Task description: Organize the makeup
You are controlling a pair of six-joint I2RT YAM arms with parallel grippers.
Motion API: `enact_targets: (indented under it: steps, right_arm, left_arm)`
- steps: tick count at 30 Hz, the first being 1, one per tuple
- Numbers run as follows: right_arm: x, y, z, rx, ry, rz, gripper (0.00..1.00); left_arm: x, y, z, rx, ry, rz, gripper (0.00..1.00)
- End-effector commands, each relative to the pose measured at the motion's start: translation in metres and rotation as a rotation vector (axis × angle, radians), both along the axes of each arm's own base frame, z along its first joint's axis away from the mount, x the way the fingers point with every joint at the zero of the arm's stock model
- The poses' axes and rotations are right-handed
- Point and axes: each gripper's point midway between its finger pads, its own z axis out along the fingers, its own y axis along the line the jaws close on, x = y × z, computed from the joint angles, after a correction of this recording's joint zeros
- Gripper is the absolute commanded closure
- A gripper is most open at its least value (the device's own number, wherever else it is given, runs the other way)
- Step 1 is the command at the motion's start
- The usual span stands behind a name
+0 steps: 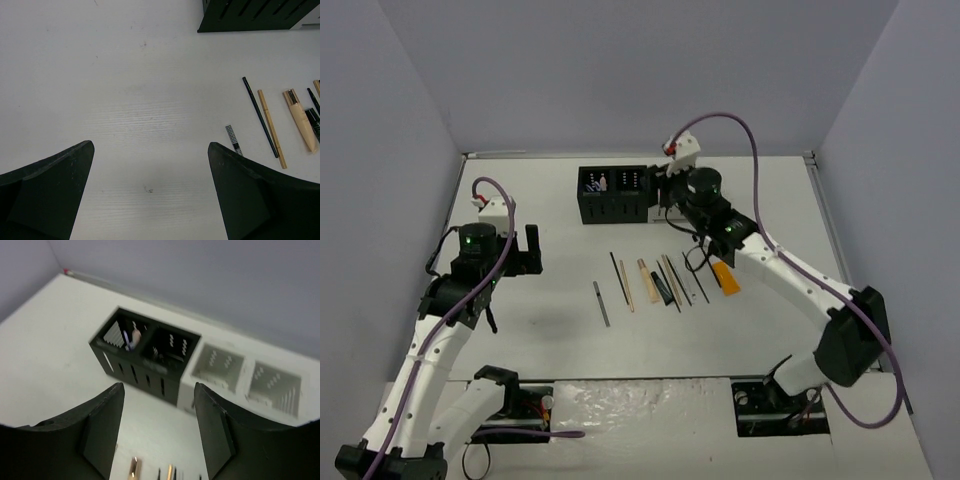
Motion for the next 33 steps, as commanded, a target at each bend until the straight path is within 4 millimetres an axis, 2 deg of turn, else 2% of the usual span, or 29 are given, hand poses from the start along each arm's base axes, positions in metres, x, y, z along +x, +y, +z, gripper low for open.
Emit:
enact_targets:
  steps: [1, 4, 7, 9, 12, 16, 21, 25, 33]
  right_arm:
    - [-0.037, -0.059, -0.071, -0.006, 0.245, -0.135, 0.44]
    - [-0.068, -0.085, -0.104, 0.007, 0.333, -0.175, 0.42]
    - [-0.086, -0.100, -0.124, 0.001, 0.390, -0.199, 0.40]
    - [-0.099, -0.106, -0.134, -0.001, 0.424, -0.202, 0.39]
    - [-0.108, -0.114, -0.138, -0.017, 0.452, -0.219, 0.36]
    - [-0.117, -0.123, -0.137, -0.018, 0.470, -0.241, 0.31]
    - [-0.125, -0.127, -0.123, 0.022, 0.453, -0.247, 0.14]
    - [-0.129, -0.133, -0.112, 0.051, 0.429, -0.267, 0.01]
    - [-0.145, -0.161, -0.072, 0.108, 0.310, -0.334, 0.00]
  left_arm:
    - [0.013, -0.003, 0.022, -0.036, -0.072, 0.005, 0.03]
    - [0.014, -0.002, 0.019, -0.033, -0.062, 0.010, 0.03]
    - [0.015, -0.003, 0.016, -0.046, -0.051, 0.025, 0.03]
    - [0.017, -0.004, 0.015, -0.077, -0.037, 0.048, 0.03]
    - [0.019, -0.011, 0.012, -0.147, -0.006, 0.074, 0.03]
    - [0.014, -0.026, -0.001, -0.237, 0.078, 0.098, 0.03]
    - [0.009, -0.047, -0.027, -0.299, 0.201, 0.130, 0.03]
    - [0.008, -0.077, -0.050, -0.297, 0.277, 0.117, 0.03]
    - [0.010, -0.133, -0.099, -0.261, 0.386, 0.103, 0.03]
